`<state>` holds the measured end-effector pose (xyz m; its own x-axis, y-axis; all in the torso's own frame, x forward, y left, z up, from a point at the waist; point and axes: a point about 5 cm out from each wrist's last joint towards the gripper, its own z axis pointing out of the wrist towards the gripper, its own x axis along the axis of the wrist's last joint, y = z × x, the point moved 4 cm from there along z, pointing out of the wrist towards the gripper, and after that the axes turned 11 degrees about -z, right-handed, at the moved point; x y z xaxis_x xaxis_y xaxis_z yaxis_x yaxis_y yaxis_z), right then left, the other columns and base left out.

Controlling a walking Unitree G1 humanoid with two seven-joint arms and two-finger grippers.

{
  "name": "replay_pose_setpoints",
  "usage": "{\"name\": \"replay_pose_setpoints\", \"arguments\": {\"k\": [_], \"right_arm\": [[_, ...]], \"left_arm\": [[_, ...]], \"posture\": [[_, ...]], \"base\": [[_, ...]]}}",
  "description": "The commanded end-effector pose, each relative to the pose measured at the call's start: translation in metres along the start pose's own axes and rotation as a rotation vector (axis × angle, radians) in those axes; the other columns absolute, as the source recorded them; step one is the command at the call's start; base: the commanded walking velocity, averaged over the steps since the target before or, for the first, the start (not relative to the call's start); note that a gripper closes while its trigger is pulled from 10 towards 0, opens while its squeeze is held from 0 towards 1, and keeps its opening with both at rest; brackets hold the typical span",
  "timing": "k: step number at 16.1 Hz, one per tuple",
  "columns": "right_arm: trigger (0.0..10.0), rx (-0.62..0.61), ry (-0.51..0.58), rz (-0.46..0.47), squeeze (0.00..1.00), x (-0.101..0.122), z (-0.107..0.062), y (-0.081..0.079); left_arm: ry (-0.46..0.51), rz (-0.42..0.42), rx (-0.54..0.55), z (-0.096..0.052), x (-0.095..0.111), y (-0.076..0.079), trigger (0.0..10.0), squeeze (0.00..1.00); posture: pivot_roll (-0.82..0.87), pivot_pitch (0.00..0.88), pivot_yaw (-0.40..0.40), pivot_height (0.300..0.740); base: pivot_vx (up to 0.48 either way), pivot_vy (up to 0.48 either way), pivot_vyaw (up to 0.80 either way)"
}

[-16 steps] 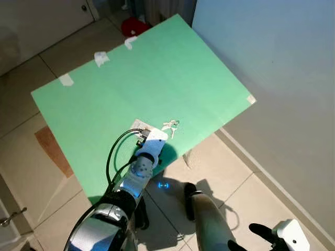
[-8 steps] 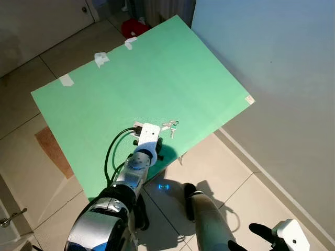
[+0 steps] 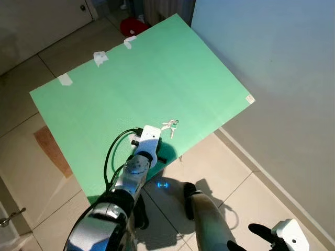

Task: Hang keys on a hook

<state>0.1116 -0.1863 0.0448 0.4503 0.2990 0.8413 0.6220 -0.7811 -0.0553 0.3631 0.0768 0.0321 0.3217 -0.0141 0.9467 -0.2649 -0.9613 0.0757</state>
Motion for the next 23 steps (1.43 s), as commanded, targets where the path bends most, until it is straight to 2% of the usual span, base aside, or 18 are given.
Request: {"name": "replay_pose_setpoints", "arguments": {"k": [1, 2, 3, 4, 5, 7, 10, 12, 13, 14, 16, 17, 18, 20, 21, 23], "right_arm": [[10.0, -0.006, -0.034, 0.024, 0.00, -0.006, -0.006, -0.002], [10.0, -0.005, -0.035, 0.024, 0.00, -0.006, -0.006, -0.002], [10.0, -0.004, -0.036, 0.026, 0.00, -0.007, -0.006, -0.002], [10.0, -0.004, -0.035, 0.026, 0.00, -0.006, -0.005, -0.002], [10.0, -0.003, -0.035, 0.027, 0.00, -0.008, -0.004, -0.001], [10.0, -0.002, -0.041, 0.028, 0.00, -0.014, -0.002, 0.002], [10.0, -0.004, -0.049, 0.031, 0.00, -0.024, 0.002, 0.007], [10.0, -0.023, -0.031, 0.052, 0.00, -0.029, 0.009, 0.013], [10.0, -0.036, -0.010, 0.061, 0.00, -0.031, 0.018, 0.019], [10.0, -0.048, 0.028, 0.055, 0.00, -0.022, 0.030, 0.025], [10.0, -0.117, 0.118, 0.026, 0.00, 0.012, 0.060, 0.041], [10.0, -0.142, 0.145, 0.020, 0.00, 0.024, 0.069, 0.046], [10.0, -0.196, 0.199, 0.006, 0.00, 0.048, 0.088, 0.056], [10.0, -0.261, 0.290, 0.017, 0.00, 0.087, 0.116, 0.068], [10.0, -0.305, 0.355, -0.014, 0.00, 0.111, 0.126, 0.072], [10.0, -0.346, 0.444, -0.028, 0.00, 0.143, 0.137, 0.075]], "left_arm": [[0.017, 0.003, -0.032, -0.004, -0.003, 0.009, 0.0, 0.00], [0.049, 0.002, -0.044, -0.005, 0.004, 0.013, 0.0, 0.00], [0.125, -0.012, -0.062, -0.008, 0.021, 0.020, 0.0, 0.00], [0.141, -0.016, -0.063, -0.009, 0.025, 0.021, 0.0, 0.00], [0.199, -0.017, -0.072, -0.013, 0.040, 0.023, 0.0, 0.00], [0.258, -0.013, -0.075, -0.018, 0.057, 0.022, 0.0, 0.00], [0.295, 0.038, -0.079, -0.024, 0.069, 0.018, 0.0, 0.00], [0.332, 0.113, -0.091, -0.032, 0.079, 0.020, 0.0, 0.00], [0.338, 0.134, -0.097, -0.038, 0.082, 0.020, 0.0, 0.00], [0.337, 0.108, -0.110, -0.042, 0.084, 0.020, 0.0, 0.00], [0.348, 0.052, -0.110, -0.048, 0.088, 0.013, 0.0, 0.00], [0.353, 0.018, -0.098, -0.049, 0.089, 0.008, 0.0, 0.24], [0.365, -0.026, -0.082, -0.050, 0.093, -0.001, 0.0, 0.00], [0.372, -0.048, -0.044, -0.050, 0.098, -0.018, 0.0, 0.00], [0.383, -0.048, -0.022, -0.053, 0.100, -0.026, 0.0, 0.00], [0.395, -0.050, 0.020, -0.060, 0.097, -0.039, 0.0, 0.00]], "posture": [[-0.48, 0.402, -0.039, 0.740], [-0.48, 0.403, -0.039, 0.740], [-0.47, 0.402, -0.039, 0.740], [-0.47, 0.402, -0.039, 0.740], [-0.47, 0.401, -0.040, 0.740], [-0.46, 0.400, -0.042, 0.740], [-0.46, 0.391, -0.039, 0.740], [-0.43, 0.366, -0.028, 0.740], [-0.41, 0.347, -0.017, 0.740], [-0.39, 0.332, -0.008, 0.740], [-0.34, 0.285, 0.016, 0.740], [-0.32, 0.262, 0.026, 0.740], [-0.30, 0.222, 0.041, 0.740], [-0.25, 0.145, 0.068, 0.740], [-0.23, 0.119, 0.076, 0.740], [-0.19, 0.066, 0.088, 0.740]], "base": [[0.000, 0.000, 0.00], [0.000, 0.000, 0.00], [0.000, 0.000, 0.00], [0.000, 0.000, 0.00], [0.000, 0.000, 0.00], [0.000, 0.000, 0.00], [0.000, 0.000, 0.00], [0.000, 0.000, 0.00], [0.000, 0.000, 0.00], [0.000, 0.000, 0.00], [0.000, 0.000, 0.00], [0.000, 0.000, 0.00], [0.000, 0.000, 0.00], [0.000, 0.000, 0.00], [0.000, 0.000, 0.00], [0.000, 0.000, 0.00]]}}
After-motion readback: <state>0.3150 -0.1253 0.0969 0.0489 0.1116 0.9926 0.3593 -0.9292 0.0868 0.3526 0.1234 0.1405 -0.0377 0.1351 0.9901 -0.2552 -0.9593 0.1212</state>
